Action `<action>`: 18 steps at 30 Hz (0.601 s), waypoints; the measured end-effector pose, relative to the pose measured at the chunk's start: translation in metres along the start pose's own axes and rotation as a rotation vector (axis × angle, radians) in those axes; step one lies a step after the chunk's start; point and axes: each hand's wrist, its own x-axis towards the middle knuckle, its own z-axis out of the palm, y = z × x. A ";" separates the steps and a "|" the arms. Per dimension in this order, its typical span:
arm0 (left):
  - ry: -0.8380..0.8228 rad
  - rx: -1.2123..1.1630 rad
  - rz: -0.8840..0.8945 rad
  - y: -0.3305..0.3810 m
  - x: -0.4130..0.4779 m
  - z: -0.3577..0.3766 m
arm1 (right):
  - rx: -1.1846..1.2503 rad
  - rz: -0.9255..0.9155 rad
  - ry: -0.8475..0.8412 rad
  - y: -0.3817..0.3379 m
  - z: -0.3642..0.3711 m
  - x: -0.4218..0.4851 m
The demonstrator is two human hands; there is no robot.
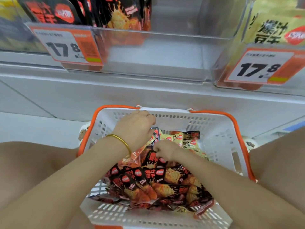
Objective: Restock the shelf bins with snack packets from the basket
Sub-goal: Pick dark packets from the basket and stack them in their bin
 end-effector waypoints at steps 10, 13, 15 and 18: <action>-0.119 -0.497 -0.108 0.000 0.007 -0.016 | 0.467 -0.177 0.203 -0.026 -0.141 -0.095; -0.016 -0.804 -0.111 0.000 0.003 -0.031 | 0.838 -0.126 0.323 -0.028 -0.146 -0.116; 0.086 -0.970 -0.095 0.004 -0.003 -0.044 | 1.038 -0.135 0.304 -0.033 -0.147 -0.132; 0.246 -1.104 -0.031 0.010 -0.012 -0.068 | 1.055 -0.218 0.286 -0.047 -0.150 -0.152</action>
